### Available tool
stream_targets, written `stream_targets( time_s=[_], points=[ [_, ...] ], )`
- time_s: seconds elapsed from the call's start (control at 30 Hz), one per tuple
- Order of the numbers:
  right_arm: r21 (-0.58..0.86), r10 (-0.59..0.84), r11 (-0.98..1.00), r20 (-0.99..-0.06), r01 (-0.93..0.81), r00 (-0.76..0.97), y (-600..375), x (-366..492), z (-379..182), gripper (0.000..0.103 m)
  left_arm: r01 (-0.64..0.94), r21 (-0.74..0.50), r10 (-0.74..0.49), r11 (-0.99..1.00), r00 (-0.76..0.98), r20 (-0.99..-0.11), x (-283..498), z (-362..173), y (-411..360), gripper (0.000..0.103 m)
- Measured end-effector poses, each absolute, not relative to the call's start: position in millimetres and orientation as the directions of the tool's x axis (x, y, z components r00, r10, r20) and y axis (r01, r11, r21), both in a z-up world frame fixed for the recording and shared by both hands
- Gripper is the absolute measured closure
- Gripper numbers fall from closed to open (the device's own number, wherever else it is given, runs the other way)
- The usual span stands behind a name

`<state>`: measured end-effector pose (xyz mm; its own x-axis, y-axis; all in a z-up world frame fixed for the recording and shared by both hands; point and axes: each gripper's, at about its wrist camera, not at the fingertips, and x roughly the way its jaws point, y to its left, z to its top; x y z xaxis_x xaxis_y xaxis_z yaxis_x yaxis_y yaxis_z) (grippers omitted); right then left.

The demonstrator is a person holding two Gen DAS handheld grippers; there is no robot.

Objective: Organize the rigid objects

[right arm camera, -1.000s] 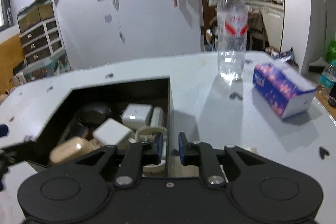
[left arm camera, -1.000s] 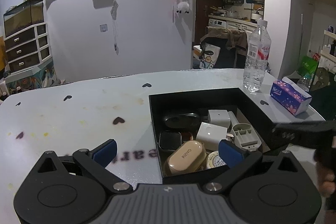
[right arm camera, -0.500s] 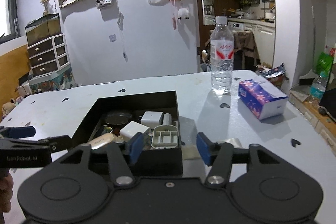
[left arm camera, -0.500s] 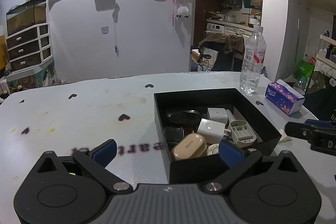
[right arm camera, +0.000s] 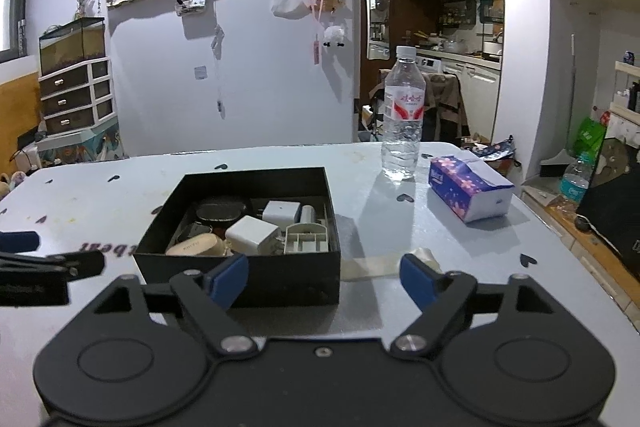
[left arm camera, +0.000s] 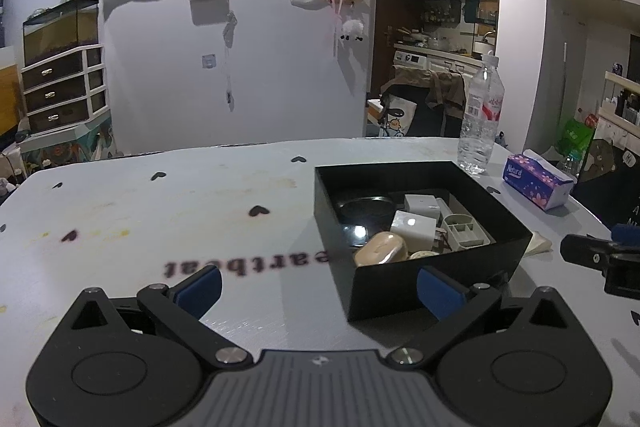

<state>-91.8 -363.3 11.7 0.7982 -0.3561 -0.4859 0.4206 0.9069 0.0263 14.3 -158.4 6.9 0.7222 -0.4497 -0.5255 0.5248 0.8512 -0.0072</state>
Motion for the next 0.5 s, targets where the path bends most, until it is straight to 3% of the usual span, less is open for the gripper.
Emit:
stream_targets(
  time_s=[0.07,0.23,0.5],
  points=[
    [0.028,-0.350,0.909,-0.492,0.417,0.797,-360.9,-93.8,9.1,0.009,0.517,-0.007,-0.443,0.856,0.726,-0.526,13.5,6.2,-152.4,0.000],
    [0.031,-0.348,0.910,-0.483,0.413,0.803,-352.2,-100.6,5.3,0.004,0.510,-0.002,-0.433,0.860,0.728,-0.532,11.1,1.9,-141.9,0.000],
    [0.020,-0.363,0.907,-0.471,0.421,0.804,-344.9,-107.8,4.4,0.001,0.521,0.006,-0.438,0.853,0.723,-0.534,5.5,-2.5,-136.1,0.000]
  ],
)
